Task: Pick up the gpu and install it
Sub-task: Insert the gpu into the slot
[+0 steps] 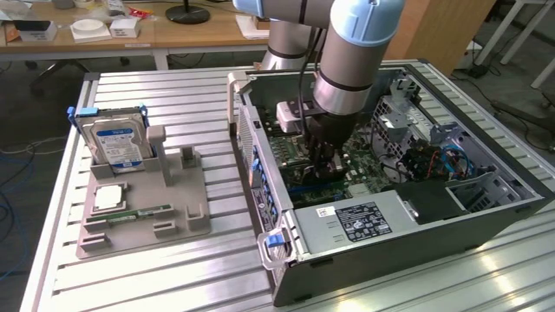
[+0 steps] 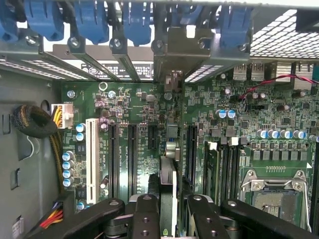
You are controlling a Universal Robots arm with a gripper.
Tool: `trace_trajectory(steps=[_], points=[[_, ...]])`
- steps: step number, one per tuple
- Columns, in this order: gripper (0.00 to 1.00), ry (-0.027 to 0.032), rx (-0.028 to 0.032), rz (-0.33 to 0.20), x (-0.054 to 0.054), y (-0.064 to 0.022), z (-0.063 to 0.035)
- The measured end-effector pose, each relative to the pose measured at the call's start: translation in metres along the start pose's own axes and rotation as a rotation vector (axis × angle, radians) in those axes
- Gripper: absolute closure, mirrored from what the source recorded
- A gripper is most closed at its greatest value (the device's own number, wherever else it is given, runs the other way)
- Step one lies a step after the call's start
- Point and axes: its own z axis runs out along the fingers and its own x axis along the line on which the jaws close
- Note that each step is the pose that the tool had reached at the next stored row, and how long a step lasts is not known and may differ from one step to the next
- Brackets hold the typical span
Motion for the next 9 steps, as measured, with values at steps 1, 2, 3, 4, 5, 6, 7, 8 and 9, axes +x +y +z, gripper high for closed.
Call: trace_trajectory(steps=[1,2,3,4,5,6,7,8,9], points=[[0.73,0.0002,-0.0001,0.0,0.0,0.0001,0.0],[0.73,0.0,-0.0001,0.0,-0.0002,0.0001,0.0001],[0.73,0.0001,-0.0001,0.0,-0.0002,0.0001,0.0001],[0.73,0.0002,-0.0002,0.001,-0.0002,0.0002,0.0001],[0.73,0.0002,-0.0002,0.001,-0.0002,0.0002,0.0001],[0.73,0.0001,-0.0001,0.001,-0.0002,0.0002,0.0001],[0.73,0.0001,-0.0002,0.001,-0.0002,0.0002,0.0002],[0.73,0.0001,-0.0002,0.001,-0.0002,0.0002,0.0001],[0.73,0.0001,-0.0002,0.001,-0.0002,0.0002,0.0002]])
